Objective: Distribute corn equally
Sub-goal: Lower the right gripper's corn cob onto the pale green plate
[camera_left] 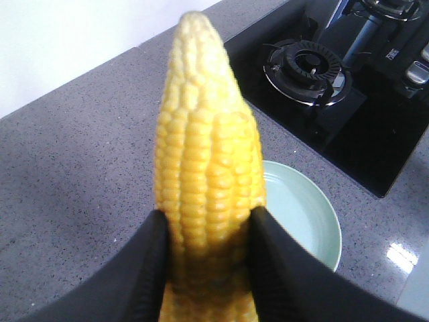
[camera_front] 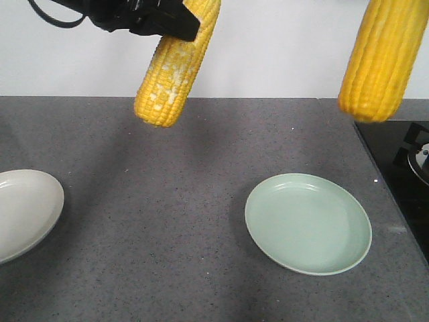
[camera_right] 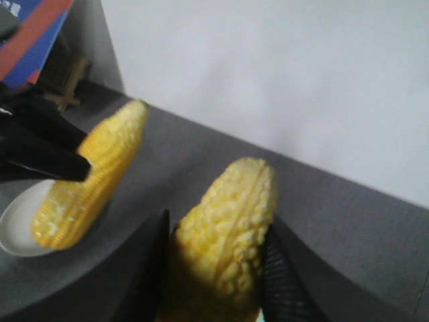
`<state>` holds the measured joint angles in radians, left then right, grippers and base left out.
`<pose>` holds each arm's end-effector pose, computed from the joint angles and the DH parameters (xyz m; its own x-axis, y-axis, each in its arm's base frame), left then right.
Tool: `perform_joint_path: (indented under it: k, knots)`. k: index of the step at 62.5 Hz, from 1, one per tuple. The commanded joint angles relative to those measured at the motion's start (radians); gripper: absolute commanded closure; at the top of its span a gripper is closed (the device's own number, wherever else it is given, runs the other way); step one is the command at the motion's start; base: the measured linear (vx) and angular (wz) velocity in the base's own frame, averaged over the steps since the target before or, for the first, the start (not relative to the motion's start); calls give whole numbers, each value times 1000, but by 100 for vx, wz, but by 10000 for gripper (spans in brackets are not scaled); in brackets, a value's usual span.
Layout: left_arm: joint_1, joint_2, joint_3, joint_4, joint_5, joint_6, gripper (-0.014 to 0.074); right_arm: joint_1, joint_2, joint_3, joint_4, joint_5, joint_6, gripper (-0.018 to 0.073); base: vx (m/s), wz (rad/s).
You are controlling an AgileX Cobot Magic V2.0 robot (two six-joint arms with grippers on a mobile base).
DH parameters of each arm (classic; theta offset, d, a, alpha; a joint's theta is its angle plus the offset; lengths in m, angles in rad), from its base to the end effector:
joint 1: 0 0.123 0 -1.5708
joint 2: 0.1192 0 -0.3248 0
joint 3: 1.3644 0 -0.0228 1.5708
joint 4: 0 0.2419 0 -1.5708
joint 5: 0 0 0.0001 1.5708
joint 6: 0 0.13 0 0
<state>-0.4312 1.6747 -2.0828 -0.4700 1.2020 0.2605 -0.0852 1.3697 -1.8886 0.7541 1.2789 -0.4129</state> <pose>0.3099 -0.2030 0.5019 -0.5059 0.3119 -0.8042 0.7229 0.6620 -0.1980 0.2480 0.0644 0.5499 -0.4629 -0.0729 -0.8834 -0.5593 0.7972 0.2273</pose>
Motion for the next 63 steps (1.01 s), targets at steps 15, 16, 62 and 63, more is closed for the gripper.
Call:
perform_joint_path:
  k: [15,16,62,63]
  knots:
    - [-1,-44,-29,-36,-56,-1,603,79,111,299,24,1,-219,561,0,0]
    - [-1,-44,-29,-36,-56,-1,603,82,118,310,22,-3,-229,561,0,0]
    - [-1,-44,-29,-36,-57,-1,603,188,337,356,-173,-135,-341,524,0,0]
    - [-1,-44,-29,-36,-57,-1,603,188,339,356,-174,-135,-341,519,0,0]
